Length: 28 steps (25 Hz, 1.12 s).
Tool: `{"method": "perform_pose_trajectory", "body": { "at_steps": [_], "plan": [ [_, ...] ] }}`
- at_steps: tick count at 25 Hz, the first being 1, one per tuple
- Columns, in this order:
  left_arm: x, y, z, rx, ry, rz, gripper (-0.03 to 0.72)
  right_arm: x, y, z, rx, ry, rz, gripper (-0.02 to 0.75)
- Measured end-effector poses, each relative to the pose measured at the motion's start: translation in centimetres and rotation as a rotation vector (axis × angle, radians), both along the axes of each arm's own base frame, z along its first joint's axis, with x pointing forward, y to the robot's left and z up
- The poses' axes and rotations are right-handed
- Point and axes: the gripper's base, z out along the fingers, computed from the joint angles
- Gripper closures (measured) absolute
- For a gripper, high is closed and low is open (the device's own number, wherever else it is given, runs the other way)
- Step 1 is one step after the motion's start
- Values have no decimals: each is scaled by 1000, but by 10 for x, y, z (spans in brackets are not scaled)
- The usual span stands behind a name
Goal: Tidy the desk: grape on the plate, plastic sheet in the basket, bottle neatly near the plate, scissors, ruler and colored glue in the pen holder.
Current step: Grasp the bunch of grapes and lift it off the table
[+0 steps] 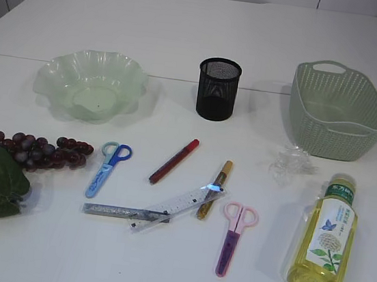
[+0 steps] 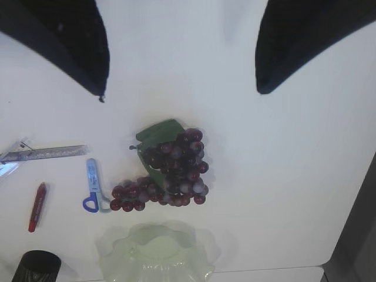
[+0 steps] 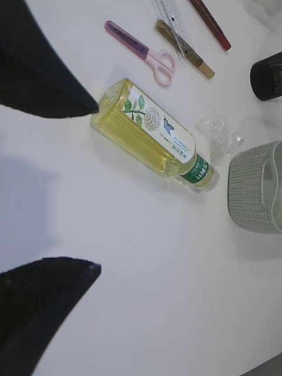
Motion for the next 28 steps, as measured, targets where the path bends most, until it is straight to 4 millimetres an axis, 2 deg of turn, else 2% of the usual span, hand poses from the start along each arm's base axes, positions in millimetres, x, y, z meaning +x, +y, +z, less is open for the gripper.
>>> {"method": "perform_pose_trajectory", "body": {
  "at_steps": [28],
  "plan": [
    [3,0,-1,3,29,0,127,0,0,0,0,2,-2,162]
  ]
}}
